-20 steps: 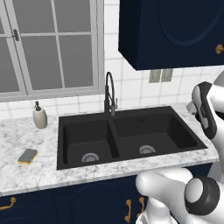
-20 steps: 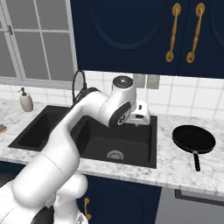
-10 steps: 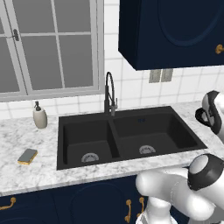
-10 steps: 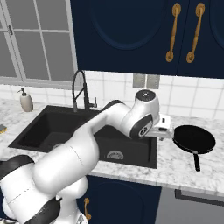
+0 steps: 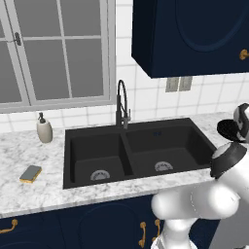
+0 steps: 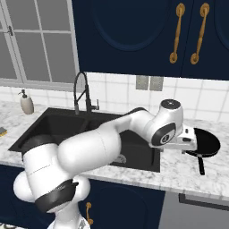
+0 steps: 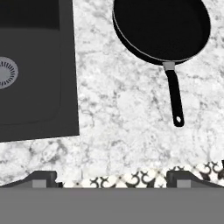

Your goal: Pick the pan and sponge and place them into the sink. Then turn on the water.

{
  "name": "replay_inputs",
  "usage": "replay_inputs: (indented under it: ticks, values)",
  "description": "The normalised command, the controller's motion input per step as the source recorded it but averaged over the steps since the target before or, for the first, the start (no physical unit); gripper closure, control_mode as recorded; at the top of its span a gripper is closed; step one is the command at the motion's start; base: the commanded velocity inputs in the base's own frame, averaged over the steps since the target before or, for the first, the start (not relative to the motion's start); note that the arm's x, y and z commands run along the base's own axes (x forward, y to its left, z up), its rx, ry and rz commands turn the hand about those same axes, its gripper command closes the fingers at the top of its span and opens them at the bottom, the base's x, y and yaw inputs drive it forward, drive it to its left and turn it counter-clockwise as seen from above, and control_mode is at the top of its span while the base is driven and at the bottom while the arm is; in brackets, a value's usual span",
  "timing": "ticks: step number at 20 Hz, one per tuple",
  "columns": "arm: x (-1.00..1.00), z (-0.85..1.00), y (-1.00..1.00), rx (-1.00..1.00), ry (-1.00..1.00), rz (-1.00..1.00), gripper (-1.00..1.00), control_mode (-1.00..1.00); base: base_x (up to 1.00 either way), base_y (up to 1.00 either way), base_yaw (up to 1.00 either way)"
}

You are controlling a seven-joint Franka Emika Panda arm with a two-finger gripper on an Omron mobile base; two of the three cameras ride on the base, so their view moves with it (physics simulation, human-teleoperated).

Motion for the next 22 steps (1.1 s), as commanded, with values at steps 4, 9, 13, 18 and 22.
replay_inputs:
  ticks: [4,9,13,18,22]
  values:
    - [0.18,-0.28,-0.55,0.0,0.09,0.0,-1.0,-1.0,0.0,0.0,0.0]
    - [0.21,-0.25,-0.51,0.0,0.09,0.0,-1.0,-1.0,0.0,0.0,0.0]
    - [0.21,-0.22,-0.55,0.0,0.08,0.0,-1.0,-1.0,0.0,0.0,0.0]
    - [0.14,-0.21,-0.6,0.03,0.09,0.0,-1.0,-1.0,0.0,0.0,0.0]
    - [0.19,-0.09,-0.48,0.08,0.08,0.0,-1.0,-1.0,0.0,0.0,0.0]
